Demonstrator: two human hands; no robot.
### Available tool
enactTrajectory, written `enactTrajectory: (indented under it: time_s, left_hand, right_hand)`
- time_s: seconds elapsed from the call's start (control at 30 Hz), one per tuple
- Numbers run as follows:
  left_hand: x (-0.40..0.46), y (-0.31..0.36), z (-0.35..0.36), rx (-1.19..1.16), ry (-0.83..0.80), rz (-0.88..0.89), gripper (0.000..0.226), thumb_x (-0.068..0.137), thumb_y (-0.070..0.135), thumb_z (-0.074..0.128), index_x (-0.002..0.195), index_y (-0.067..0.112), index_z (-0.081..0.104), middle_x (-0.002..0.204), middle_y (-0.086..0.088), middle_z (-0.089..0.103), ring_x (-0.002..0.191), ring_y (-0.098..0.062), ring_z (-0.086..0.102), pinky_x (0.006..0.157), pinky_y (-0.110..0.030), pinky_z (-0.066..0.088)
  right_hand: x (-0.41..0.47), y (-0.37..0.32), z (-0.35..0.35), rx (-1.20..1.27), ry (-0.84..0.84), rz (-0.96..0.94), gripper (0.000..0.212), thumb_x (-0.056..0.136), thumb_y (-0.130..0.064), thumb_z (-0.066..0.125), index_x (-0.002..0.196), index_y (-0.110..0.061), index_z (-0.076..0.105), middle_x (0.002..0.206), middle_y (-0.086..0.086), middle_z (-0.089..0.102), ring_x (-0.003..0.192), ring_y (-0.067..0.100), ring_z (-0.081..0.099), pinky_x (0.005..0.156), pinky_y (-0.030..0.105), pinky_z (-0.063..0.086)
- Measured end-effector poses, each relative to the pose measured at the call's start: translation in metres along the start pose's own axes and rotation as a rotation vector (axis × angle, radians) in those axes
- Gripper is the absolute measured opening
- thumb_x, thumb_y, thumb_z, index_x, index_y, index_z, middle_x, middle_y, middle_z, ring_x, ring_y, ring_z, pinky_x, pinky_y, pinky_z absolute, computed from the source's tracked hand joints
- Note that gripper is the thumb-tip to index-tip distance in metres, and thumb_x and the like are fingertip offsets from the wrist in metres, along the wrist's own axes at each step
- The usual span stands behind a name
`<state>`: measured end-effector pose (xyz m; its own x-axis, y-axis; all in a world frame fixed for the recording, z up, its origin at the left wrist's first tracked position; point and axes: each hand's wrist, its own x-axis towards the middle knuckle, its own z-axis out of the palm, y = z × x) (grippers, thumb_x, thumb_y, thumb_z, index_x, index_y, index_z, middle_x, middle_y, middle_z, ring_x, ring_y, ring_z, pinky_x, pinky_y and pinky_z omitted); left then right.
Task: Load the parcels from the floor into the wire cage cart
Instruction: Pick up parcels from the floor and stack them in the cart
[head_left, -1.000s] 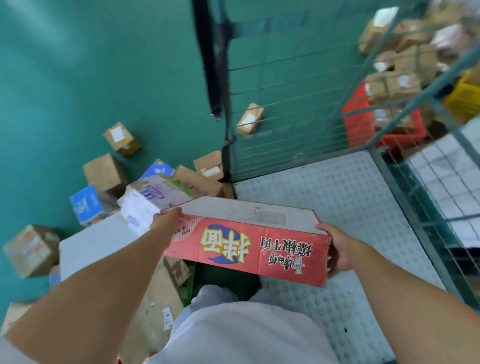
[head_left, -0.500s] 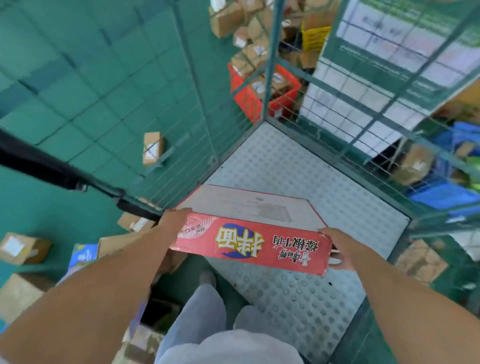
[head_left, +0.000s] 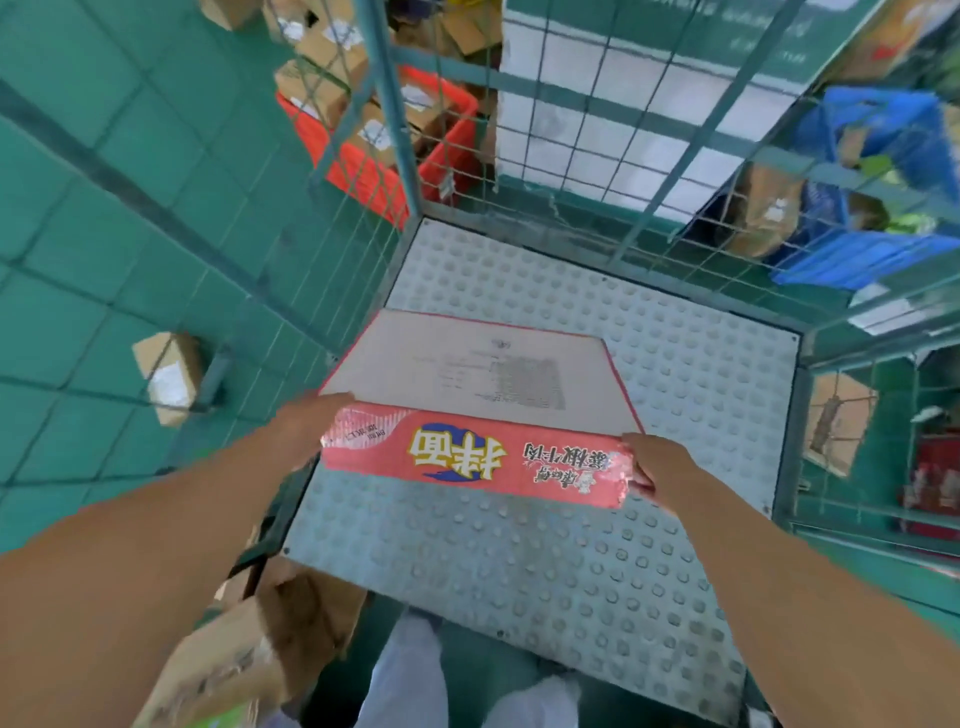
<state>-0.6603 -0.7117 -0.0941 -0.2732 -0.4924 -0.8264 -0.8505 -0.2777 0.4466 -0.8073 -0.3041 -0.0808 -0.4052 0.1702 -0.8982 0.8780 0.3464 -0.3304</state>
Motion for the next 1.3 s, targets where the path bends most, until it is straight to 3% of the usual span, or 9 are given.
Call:
enactTrajectory:
  time_s: [0.13, 0.23, 0.47, 0.6, 0.8, 0.93, 1.07, 1.23, 1.3]
  left_hand:
    - [0.077, 0.038, 0.02, 0.027, -0.013, 0.018, 0.031, 0.101, 0.016, 0.063, 0.072, 0.016, 0.052, 0.04, 0.005, 0.045, 0.04, -0.01, 0.041, 0.048, -0.019, 0.027]
    - [0.137, 0.057, 0.039, 0.012, -0.037, 0.026, 0.038, 0.101, 0.011, 0.06, 0.067, 0.017, 0.043, 0.04, 0.004, 0.038, 0.028, -0.004, 0.026, 0.036, -0.013, 0.015]
    - [0.242, 0.083, 0.077, -0.028, -0.032, 0.065, 0.025, 0.102, 0.01, 0.059, 0.081, 0.018, 0.047, 0.066, -0.003, 0.047, 0.053, -0.011, 0.04, 0.041, -0.015, 0.035]
    - [0.283, 0.099, 0.092, -0.047, 0.012, 0.071, 0.024, 0.101, 0.006, 0.061, 0.085, 0.017, 0.046, 0.071, -0.006, 0.052, 0.05, -0.011, 0.045, 0.037, -0.013, 0.039]
    - [0.328, 0.108, 0.101, -0.065, 0.062, 0.173, 0.016, 0.102, 0.002, 0.054, 0.115, 0.008, 0.06, 0.073, -0.005, 0.052, 0.048, -0.012, 0.045, 0.044, -0.024, 0.035]
    - [0.316, 0.098, 0.115, -0.027, 0.044, 0.172, 0.045, 0.097, 0.005, 0.05, 0.141, 0.015, 0.051, 0.08, -0.005, 0.051, 0.059, -0.013, 0.046, 0.056, -0.026, 0.043]
    - [0.272, 0.081, 0.134, 0.022, -0.102, 0.101, 0.042, 0.098, 0.011, 0.051, 0.139, 0.018, 0.051, 0.092, -0.002, 0.053, 0.076, -0.014, 0.053, 0.071, -0.028, 0.05]
    - [0.179, 0.063, 0.161, 0.076, -0.225, 0.09, 0.032, 0.102, 0.013, 0.052, 0.13, 0.028, 0.05, 0.092, -0.001, 0.057, 0.079, -0.016, 0.056, 0.07, -0.026, 0.048]
    - [0.137, 0.053, 0.172, 0.112, -0.274, 0.061, 0.014, 0.103, 0.017, 0.054, 0.114, 0.024, 0.057, 0.09, 0.0, 0.059, 0.075, -0.015, 0.058, 0.072, -0.026, 0.05]
  right_hand:
    - [0.069, -0.015, 0.04, 0.145, -0.014, 0.0, 0.025, 0.103, -0.009, 0.049, 0.08, -0.012, 0.059, 0.047, -0.005, 0.051, 0.031, 0.005, 0.036, 0.04, 0.018, 0.026]
    - [0.119, -0.024, 0.067, 0.176, 0.06, -0.011, 0.026, 0.102, -0.007, 0.048, 0.081, -0.009, 0.062, 0.052, 0.0, 0.056, 0.031, 0.006, 0.04, 0.051, 0.022, 0.026]
    - [0.225, -0.041, 0.114, 0.183, 0.138, -0.16, 0.018, 0.101, -0.007, 0.045, 0.109, -0.006, 0.06, 0.091, 0.017, 0.071, 0.053, 0.017, 0.051, 0.051, 0.024, 0.038]
    - [0.267, -0.054, 0.134, 0.114, 0.161, -0.186, 0.011, 0.096, -0.002, 0.049, 0.091, -0.006, 0.059, 0.087, 0.021, 0.066, 0.053, 0.022, 0.051, 0.044, 0.024, 0.039]
    - [0.296, -0.086, 0.162, -0.013, 0.243, -0.288, 0.017, 0.094, -0.01, 0.048, 0.107, -0.009, 0.061, 0.099, 0.017, 0.068, 0.073, 0.024, 0.057, 0.061, 0.036, 0.051]
    - [0.277, -0.096, 0.18, -0.035, 0.01, -0.239, 0.05, 0.1, -0.018, 0.052, 0.148, -0.022, 0.038, 0.128, 0.012, 0.062, 0.097, 0.021, 0.055, 0.099, 0.043, 0.054]
    - [0.23, -0.085, 0.185, 0.028, -0.086, -0.166, 0.058, 0.103, -0.018, 0.051, 0.156, -0.029, 0.03, 0.139, 0.017, 0.058, 0.127, 0.035, 0.059, 0.107, 0.045, 0.051]
    - [0.162, -0.048, 0.152, 0.132, -0.127, -0.062, 0.038, 0.107, -0.014, 0.046, 0.145, -0.017, 0.044, 0.093, 0.003, 0.056, 0.082, 0.02, 0.057, 0.084, 0.032, 0.053]
    - [0.135, -0.027, 0.134, 0.164, -0.115, -0.041, 0.033, 0.106, -0.018, 0.05, 0.139, -0.016, 0.05, 0.094, 0.004, 0.059, 0.08, 0.019, 0.056, 0.075, 0.031, 0.049]
